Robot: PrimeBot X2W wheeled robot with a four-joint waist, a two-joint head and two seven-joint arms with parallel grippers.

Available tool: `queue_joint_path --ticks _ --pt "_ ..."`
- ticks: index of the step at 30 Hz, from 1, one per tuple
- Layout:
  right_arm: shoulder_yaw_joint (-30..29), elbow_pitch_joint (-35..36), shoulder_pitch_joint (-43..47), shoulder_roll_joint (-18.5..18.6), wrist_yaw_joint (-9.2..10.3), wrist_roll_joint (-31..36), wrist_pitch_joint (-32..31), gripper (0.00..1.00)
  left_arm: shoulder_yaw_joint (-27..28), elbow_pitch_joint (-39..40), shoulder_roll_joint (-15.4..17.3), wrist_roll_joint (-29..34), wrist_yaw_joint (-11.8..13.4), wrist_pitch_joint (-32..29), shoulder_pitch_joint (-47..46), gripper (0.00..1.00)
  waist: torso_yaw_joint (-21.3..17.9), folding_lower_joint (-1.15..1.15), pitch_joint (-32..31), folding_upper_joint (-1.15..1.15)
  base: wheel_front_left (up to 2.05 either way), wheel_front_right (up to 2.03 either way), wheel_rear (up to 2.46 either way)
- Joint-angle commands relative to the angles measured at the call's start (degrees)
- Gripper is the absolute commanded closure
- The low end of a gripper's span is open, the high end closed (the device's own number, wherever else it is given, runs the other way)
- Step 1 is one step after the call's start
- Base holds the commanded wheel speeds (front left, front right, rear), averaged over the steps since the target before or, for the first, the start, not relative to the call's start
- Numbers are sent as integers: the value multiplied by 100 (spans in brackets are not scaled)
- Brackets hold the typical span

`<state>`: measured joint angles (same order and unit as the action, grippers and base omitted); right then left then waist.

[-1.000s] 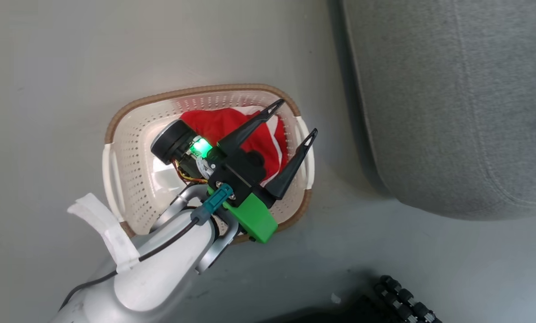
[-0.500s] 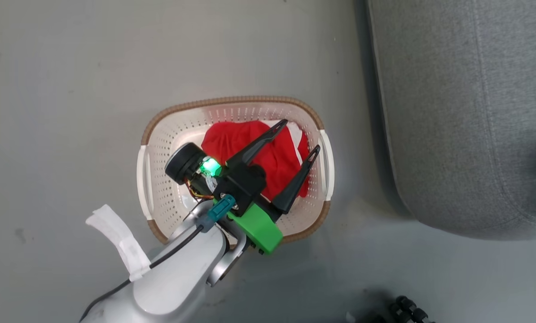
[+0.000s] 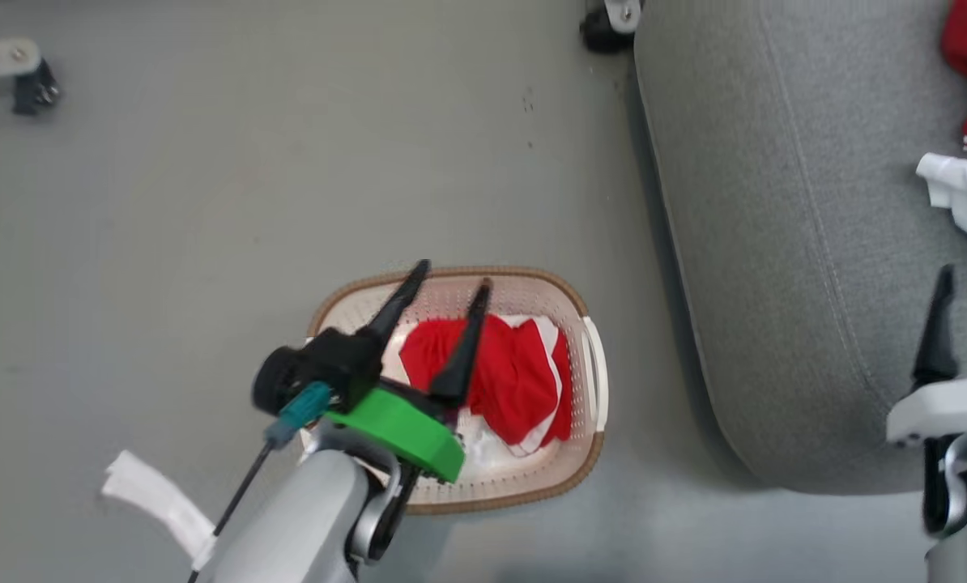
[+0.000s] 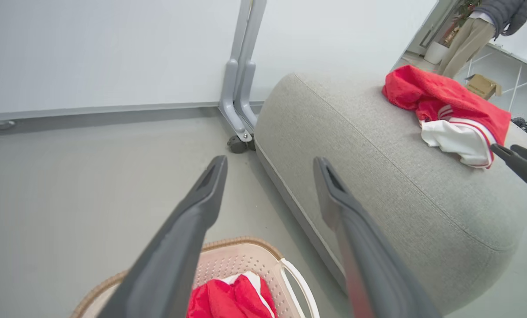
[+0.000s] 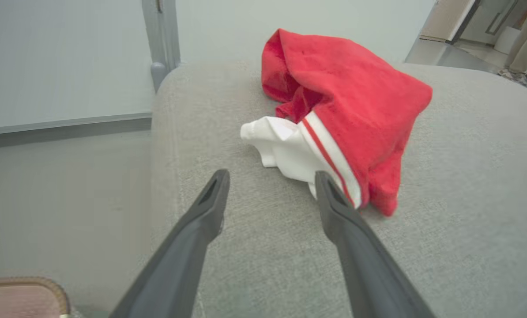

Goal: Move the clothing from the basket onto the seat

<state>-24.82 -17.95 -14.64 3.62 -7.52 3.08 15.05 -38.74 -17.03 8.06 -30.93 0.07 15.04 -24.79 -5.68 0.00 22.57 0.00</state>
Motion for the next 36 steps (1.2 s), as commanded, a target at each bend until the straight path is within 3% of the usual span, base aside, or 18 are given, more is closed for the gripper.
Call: queue_joint_path --ticks 1,14,19,26,36 --pt "170 113 248 14 6 -100 19 0 234 97 -45 149 27 14 251 0 367 0 -782 0 0 0 0" --pt "2276 572 1195 -19 6 -775 19 0 2375 516 -456 1217 -15 13 2069 0 1137 0 -2165 0 0 0 0" --pt "2559 841 1506 -43 6 -944 19 0 2848 874 -503 1518 -218 12 2548 0 1263 0 -2419 0 0 0 0" --pt "2428 1258 2123 -59 5 -1136 19 0 2964 1181 -512 1519 -308 13 3041 0 1353 0 -2708 0 0 0 0" --pt "2663 1300 2633 -64 5 -1173 19 0 2869 1248 -512 1923 -246 13 3533 0 1030 0 -3003 0 0 0 0"
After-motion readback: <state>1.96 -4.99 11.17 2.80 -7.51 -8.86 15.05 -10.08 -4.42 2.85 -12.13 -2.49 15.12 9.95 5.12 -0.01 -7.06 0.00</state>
